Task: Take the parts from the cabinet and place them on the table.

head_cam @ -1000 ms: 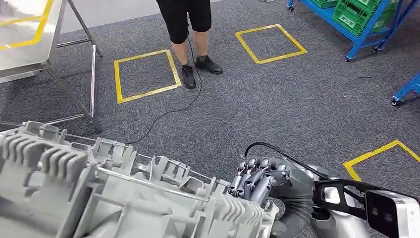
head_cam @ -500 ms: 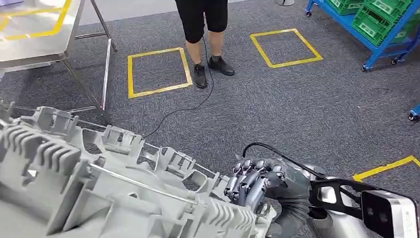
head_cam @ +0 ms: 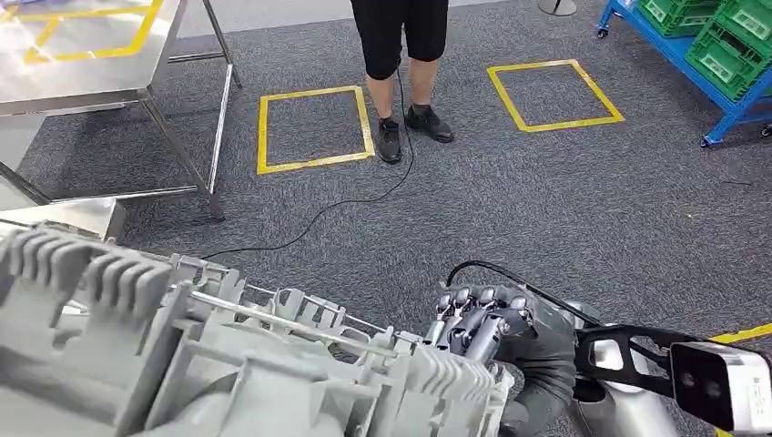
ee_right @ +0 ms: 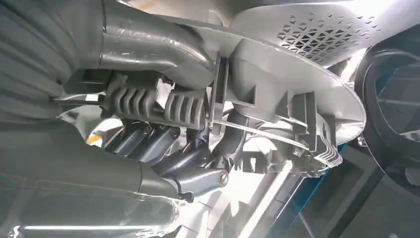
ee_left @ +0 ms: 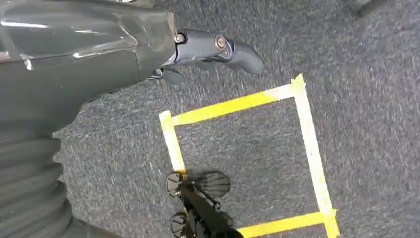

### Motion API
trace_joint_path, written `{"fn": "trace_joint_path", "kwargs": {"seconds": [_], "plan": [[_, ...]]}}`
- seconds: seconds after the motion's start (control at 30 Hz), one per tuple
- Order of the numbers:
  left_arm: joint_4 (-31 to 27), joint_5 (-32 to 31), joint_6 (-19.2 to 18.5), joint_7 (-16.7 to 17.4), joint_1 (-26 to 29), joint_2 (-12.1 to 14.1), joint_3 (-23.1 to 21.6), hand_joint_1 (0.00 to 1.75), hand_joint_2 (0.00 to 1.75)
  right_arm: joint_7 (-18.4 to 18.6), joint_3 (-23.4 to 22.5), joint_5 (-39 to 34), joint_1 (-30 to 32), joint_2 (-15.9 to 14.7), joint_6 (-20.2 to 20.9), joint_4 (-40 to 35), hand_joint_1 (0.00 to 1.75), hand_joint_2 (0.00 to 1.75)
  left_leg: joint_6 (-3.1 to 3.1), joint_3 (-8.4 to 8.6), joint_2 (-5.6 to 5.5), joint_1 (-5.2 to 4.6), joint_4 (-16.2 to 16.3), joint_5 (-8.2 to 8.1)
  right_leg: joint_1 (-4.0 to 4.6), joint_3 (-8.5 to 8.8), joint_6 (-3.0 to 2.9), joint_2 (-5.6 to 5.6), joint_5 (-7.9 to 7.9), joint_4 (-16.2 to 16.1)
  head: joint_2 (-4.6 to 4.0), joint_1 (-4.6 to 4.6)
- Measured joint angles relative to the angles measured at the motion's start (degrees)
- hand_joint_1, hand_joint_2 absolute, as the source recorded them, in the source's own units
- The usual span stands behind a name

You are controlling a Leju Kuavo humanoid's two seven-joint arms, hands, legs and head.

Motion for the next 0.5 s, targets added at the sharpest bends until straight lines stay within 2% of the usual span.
{"fn": "trace_joint_path", "kwargs": {"seconds": [0.03, 0.07, 0.13, 0.17, 0.2, 0.23, 0.27, 0.3, 0.33, 0.37, 0.47, 0.5], "plan": [[0.0, 0.0, 0.0, 0.0, 0.0, 0.0, 0.0, 0.0, 1.75, 0.0, 0.0, 0.0, -0.1, 0.1, 0.0, 0.0, 1.73, 1.75, -0.36, -0.4, 0.23, 0.11, 0.9, -0.76, -0.03, 0.16, -0.1, -0.15, -0.04, -0.1, 0.0, -0.04], [0.0, 0.0, 0.0, 0.0, 0.0, 0.0, 0.0, 0.0, 1.75, -0.1, 0.0, 0.0, -0.2, 0.2, 0.2, 0.0, 1.73, 1.75, -0.65, -1.63, 0.45, 0.17, 3.7, -2.37, -0.05, 0.34, -0.43, -0.32, -0.21, -0.1, 0.0, -0.55], [0.0, 0.0, -0.1, 0.0, 0.0, 0.0, 0.0, 0.0, 1.75, -0.3, 0.0, -0.1, 0.0, 0.3, 0.5, 0.0, 1.73, 1.75, -0.99, -6.28, 0.56, 0.41, 12.8, -6.17, 0.18, 0.46, -0.72, -0.89, -0.41, -0.1, 0.0, -0.57], [0.0, 0.0, -0.2, 0.0, 0.0, 0.0, 0.0, 0.0, 1.75, -0.4, -0.1, -0.2, 0.1, 0.3, 0.6, 0.0, 1.73, 1.75, -1.06, -8.51, 0.56, 0.49, 16.7, -7.24, 0.31, 0.46, -0.76, -1.26, -0.46, -0.1, 0.0, -0.55], [0.0, 0.0, -0.2, 0.0, 0.0, -0.1, 0.0, 0.0, 1.75, -0.4, -0.1, -0.2, 0.1, 0.4, 0.6, 0.0, 1.73, 1.75, -1.02, -9.59, 0.58, 0.56, 18.1, -7.03, 0.44, 0.48, -0.86, -1.64, -0.54, 0.0, 0.0, -0.53], [0.0, 0.0, -0.2, 0.0, 0.0, -0.1, 0.0, 0.0, 1.75, -0.4, -0.2, -0.2, 0.1, 0.5, 0.6, 0.1, 1.73, 1.75, -0.92, -9.21, 0.66, 0.56, 16.6, -5.63, 0.54, 0.57, -0.93, -2.05, -0.62, -0.1, 0.0, -0.55], [0.0, 0.0, -0.2, 0.0, 0.0, -0.1, 0.0, 0.0, 1.75, -0.5, -0.2, -0.3, 0.1, 0.5, 0.7, 0.1, 1.73, 1.75, -0.77, -7.52, 0.97, 0.52, 12.8, -3.25, 0.64, 0.72, -1.02, -2.49, -0.71, -0.1, 0.0, -0.55], [0.0, 0.0, -0.2, 0.0, 0.0, -0.1, 0.0, 0.0, 1.75, -0.5, -0.3, -0.3, 0.1, 0.5, 0.7, 0.1, 1.73, 1.75, -0.48, -4.98, 1.72, 0.46, 7.8, -0.74, 0.75, 0.91, -1.07, -2.91, -0.81, -0.1, 0.0, -0.55], [-0.1, 0.0, -0.2, 0.0, 0.0, -0.1, 0.0, 0.0, 1.75, -0.5, -0.4, -0.3, 0.1, 0.5, 0.8, 0.1, 1.73, 1.75, 0.06, -2.15, 3.88, 0.17, 2.5, 1.39, 0.83, 1.15, -0.97, -3.22, -0.95, -0.1, 0.0, -0.55], [-0.3, 0.0, -0.3, 0.0, -0.2, -0.1, 0.0, 0.0, 1.75, -0.6, -0.4, -0.3, 0.1, 0.6, 0.8, 0.1, 1.73, 1.75, 0.07, -1.38, 6.08, -0.58, 0.7, 0.41, 1.13, 1.23, -0.72, -3.64, -1.11, -0.1, 0.0, -0.46], [-0.5, 0.0, -0.3, 0.0, -0.1, -0.1, 0.0, 0.0, 1.75, -0.6, -0.6, -0.4, 0.1, 0.7, 0.8, 0.1, 1.73, 1.75, 0.59, -1.78, 4.21, -0.9, 0.6, 0.62, 1.08, 1.33, -0.19, -5.17, -1.33, -0.3, 0.0, -0.46], [-0.7, 0.0, -0.3, 0.0, 0.0, 0.0, 0.1, 0.0, 1.75, -0.6, -0.6, -0.4, 0.0, 0.7, 0.8, 0.1, 1.73, 1.75, 1.03, -1.71, 3.51, -0.97, 0.1, 0.91, 1.18, 1.6, 0.16, -5.78, -1.41, -0.4, 0.0, -0.5]]}}
